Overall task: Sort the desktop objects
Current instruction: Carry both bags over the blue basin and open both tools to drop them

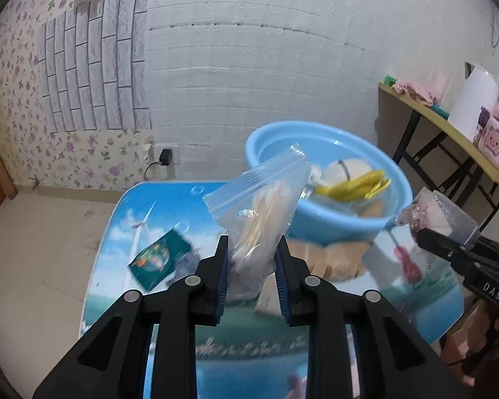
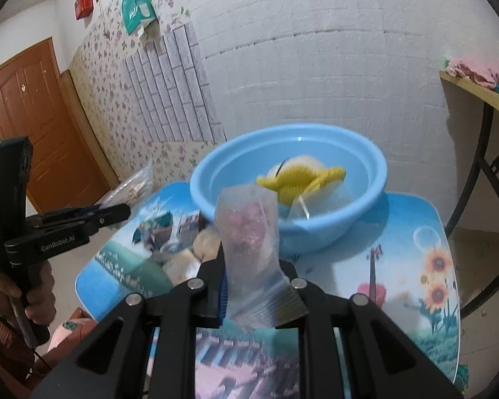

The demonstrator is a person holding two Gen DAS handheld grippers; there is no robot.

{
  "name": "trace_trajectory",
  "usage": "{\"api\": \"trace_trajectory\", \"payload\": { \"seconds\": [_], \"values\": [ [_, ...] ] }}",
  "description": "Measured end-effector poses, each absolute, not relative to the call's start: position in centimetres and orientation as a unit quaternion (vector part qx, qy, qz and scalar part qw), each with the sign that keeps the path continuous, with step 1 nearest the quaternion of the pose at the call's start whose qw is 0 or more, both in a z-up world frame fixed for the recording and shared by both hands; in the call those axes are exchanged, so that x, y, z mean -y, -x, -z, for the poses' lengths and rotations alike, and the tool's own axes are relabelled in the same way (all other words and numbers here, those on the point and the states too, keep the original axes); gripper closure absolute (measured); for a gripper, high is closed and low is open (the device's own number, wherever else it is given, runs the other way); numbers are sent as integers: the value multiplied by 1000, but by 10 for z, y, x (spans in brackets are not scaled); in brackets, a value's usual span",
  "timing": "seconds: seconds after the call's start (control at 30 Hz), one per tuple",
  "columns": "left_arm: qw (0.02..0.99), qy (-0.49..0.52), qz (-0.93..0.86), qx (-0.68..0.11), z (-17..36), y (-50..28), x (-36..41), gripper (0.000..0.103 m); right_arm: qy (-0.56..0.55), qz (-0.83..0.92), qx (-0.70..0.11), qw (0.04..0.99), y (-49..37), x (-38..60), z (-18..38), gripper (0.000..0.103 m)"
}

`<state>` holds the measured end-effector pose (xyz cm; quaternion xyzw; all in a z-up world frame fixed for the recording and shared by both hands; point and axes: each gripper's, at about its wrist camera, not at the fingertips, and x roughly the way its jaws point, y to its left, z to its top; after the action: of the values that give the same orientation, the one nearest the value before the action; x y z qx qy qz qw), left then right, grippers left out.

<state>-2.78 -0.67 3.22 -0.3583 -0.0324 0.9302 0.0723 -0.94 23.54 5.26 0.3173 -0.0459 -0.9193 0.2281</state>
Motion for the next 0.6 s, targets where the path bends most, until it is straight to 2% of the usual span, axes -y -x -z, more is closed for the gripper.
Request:
{"api": "trace_trajectory", "payload": {
  "seconds": [0.2,0.6],
  "values": [
    [97,348,-932,28,-41,49,-15,80,-298,926,55,225,25,-240,-63,85],
    [129,362,-923,12,-29,95,-50,79,-312,926,66,202,59,-256,-50,86]
  ]
}}
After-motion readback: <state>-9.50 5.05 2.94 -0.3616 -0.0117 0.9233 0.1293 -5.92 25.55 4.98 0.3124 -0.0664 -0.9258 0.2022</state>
